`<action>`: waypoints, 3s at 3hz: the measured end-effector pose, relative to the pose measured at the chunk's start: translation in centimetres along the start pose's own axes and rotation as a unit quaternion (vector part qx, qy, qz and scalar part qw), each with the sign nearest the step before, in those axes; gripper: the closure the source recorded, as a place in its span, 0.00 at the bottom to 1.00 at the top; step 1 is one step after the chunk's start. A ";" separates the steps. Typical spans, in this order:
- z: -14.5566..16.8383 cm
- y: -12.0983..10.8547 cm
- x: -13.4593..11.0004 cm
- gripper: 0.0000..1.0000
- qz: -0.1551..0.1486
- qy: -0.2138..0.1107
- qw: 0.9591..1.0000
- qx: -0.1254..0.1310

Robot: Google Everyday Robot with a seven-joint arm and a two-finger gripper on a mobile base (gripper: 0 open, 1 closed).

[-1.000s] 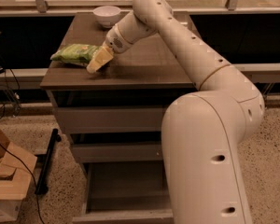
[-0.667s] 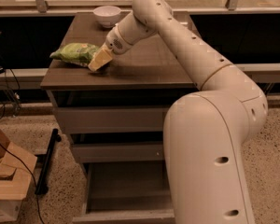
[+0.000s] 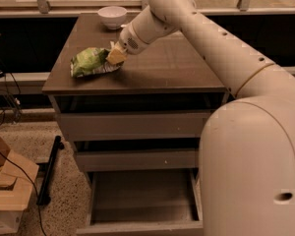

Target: Place green jalapeno chip bag into bottom drawer

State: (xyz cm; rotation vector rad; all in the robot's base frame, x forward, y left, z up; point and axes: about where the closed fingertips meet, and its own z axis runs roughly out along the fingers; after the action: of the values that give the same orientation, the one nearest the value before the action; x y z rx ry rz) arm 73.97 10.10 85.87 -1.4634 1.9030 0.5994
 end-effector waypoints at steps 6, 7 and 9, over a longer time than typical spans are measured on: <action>-3.7 23.6 22.1 1.00 0.185 0.073 0.977 -0.070; -1.3 23.8 24.4 1.00 0.205 0.072 0.972 -0.085; 2.9 23.5 26.9 1.00 0.228 0.082 0.967 -0.080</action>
Offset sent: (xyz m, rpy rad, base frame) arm -0.1677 -0.1007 0.0922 -0.0643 -0.2127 0.1250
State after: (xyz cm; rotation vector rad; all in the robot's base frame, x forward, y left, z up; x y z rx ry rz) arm 47.67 0.74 63.43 -1.1996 2.3951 0.8814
